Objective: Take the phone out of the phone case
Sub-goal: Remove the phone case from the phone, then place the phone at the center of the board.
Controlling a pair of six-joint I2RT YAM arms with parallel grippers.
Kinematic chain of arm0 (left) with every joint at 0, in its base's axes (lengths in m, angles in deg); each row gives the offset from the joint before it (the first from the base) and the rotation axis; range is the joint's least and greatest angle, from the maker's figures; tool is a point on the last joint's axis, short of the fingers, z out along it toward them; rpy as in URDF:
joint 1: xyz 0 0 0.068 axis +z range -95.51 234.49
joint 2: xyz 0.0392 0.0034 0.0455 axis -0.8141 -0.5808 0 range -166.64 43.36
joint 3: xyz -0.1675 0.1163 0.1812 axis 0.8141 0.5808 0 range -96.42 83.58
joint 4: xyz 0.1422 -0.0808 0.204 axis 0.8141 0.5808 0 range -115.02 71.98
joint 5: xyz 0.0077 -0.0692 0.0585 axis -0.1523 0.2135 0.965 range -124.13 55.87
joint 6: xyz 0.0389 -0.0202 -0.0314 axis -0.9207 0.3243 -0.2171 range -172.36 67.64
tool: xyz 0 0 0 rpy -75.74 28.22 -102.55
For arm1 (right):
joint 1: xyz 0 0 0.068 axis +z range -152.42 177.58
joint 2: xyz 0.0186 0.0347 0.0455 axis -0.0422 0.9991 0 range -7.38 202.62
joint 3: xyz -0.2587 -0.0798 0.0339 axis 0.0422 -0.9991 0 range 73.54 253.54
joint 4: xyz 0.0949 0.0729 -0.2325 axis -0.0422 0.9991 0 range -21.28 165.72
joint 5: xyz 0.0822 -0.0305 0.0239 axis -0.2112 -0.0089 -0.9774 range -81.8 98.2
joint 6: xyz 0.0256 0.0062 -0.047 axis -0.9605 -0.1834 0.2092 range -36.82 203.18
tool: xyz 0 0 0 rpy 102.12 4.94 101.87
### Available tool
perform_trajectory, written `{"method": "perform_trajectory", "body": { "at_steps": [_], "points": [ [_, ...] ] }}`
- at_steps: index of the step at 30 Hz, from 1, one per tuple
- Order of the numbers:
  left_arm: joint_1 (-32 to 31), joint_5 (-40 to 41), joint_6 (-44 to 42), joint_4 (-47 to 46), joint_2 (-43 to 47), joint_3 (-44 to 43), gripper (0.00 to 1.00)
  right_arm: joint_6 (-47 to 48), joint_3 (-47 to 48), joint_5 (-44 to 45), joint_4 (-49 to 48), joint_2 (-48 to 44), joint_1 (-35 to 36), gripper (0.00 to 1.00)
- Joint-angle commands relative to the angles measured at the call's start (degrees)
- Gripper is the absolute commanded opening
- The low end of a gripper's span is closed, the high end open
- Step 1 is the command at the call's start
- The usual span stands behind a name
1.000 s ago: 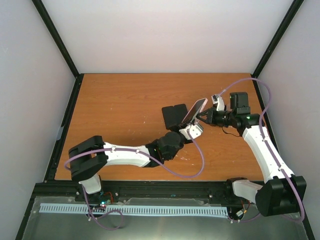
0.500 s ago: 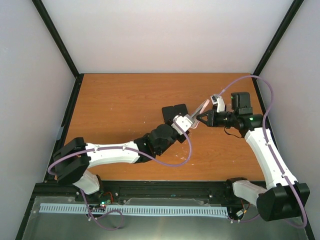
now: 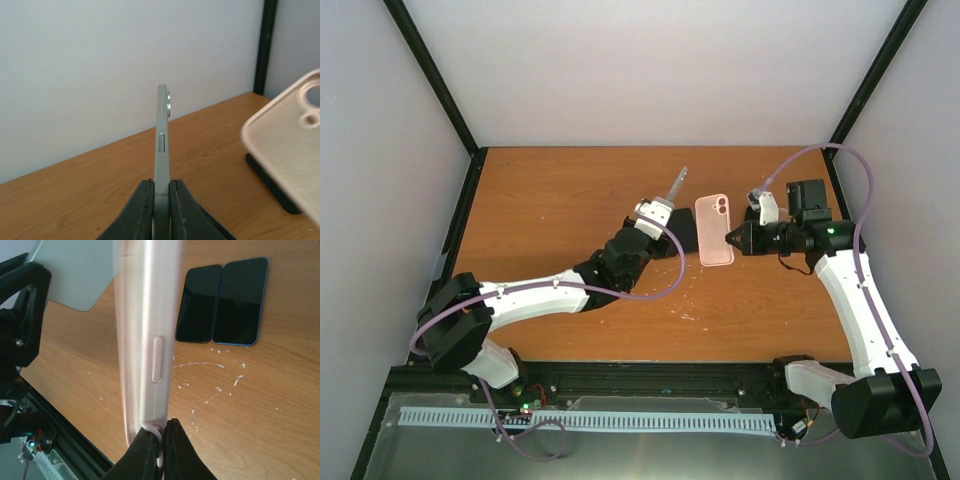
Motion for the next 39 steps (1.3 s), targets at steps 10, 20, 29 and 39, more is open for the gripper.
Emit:
{"method": "perform_trajectory", "body": {
  "at_steps": [10,20,29,39],
  "points": [
    [0.82,16.18,-0.59,9.32,1.92,1.53,0.0,6.95,-4.11,9.65,-7.72,-1.67,-3.38,0.03],
    [0.81,21.11,5.43,21.2,-4.17,4.3,0.0,8.8,-9.66,3.73,-20.43,3.15,-7.81,0.03],
    [0.82,22.87,3.54,24.31,-17.83,-0.22,0.0,9.76,-15.55,4.73,-28.58,0.9,-7.98,0.03],
    [0.82,19.3,3.18,22.73,-24.26,-1.81,0.09,9.02,-17.55,4.42,-29.81,0.45,-8.76,0.03]
  ]
}}
